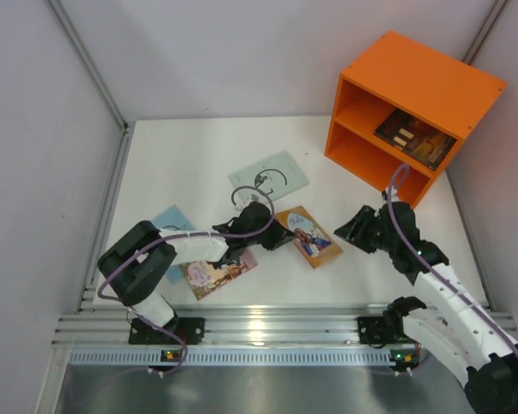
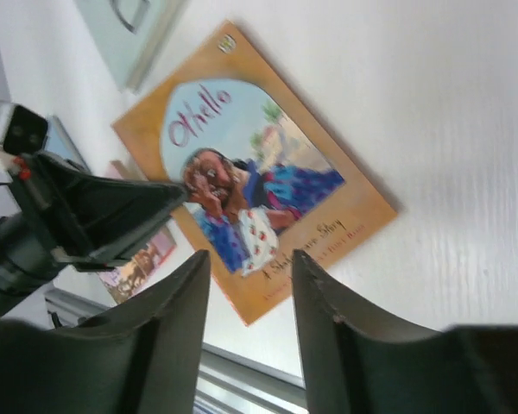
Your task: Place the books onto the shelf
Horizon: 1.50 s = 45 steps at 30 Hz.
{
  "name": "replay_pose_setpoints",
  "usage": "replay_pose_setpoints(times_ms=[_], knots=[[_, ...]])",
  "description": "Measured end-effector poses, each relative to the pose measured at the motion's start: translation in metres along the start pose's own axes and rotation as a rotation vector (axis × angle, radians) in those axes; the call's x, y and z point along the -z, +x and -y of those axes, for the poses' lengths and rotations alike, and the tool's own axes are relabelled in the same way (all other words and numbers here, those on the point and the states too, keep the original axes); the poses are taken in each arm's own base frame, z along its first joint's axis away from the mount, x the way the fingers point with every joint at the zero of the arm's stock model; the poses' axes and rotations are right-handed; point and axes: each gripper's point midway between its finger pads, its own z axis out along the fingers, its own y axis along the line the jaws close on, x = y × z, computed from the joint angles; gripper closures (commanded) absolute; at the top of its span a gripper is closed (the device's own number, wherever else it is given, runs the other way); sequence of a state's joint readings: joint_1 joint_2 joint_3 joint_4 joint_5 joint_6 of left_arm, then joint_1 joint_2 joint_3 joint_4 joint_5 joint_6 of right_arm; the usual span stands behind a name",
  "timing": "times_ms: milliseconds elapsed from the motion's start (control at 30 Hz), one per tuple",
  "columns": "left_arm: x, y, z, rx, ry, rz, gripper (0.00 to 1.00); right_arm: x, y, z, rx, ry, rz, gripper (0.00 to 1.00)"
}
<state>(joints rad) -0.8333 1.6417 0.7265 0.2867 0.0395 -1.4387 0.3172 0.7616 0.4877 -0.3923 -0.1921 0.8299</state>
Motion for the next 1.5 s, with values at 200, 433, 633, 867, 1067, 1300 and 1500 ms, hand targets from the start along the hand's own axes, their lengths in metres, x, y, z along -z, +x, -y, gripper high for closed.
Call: replay_pose_setpoints(times_ms=[200,433,633,867,1067,1300,1500], knots=[[0.016,-0.009,0.038,-0.078,-0.009,0.036,1.00,0.039,-0.042,-0.111,0.397,-0.118,0.111,0.45],[0.030,-0.016,0.065,-0.131,-0.054,0.045,1.00,0.051,0.014,-0.173,0.893,-0.213,0.109,0.38],[0.057,-0.022,0.078,-0.149,-0.063,0.071,1.00,0.034,0.049,-0.162,1.200,-0.131,0.123,0.38],[0.083,-0.026,0.096,-0.148,-0.017,0.096,1.00,0.016,0.062,-0.129,1.351,-0.003,0.157,0.39],[0.092,-0.024,0.099,-0.132,0.000,0.087,1.00,0.010,0.054,-0.121,1.387,0.062,0.226,0.78],[0.096,-0.025,0.098,-0.121,0.013,0.091,0.67,0.011,0.045,-0.121,1.414,0.104,0.287,1.00],[0.097,-0.045,0.095,-0.106,0.003,0.113,0.50,0.020,0.042,-0.114,1.418,0.068,0.296,1.00]])
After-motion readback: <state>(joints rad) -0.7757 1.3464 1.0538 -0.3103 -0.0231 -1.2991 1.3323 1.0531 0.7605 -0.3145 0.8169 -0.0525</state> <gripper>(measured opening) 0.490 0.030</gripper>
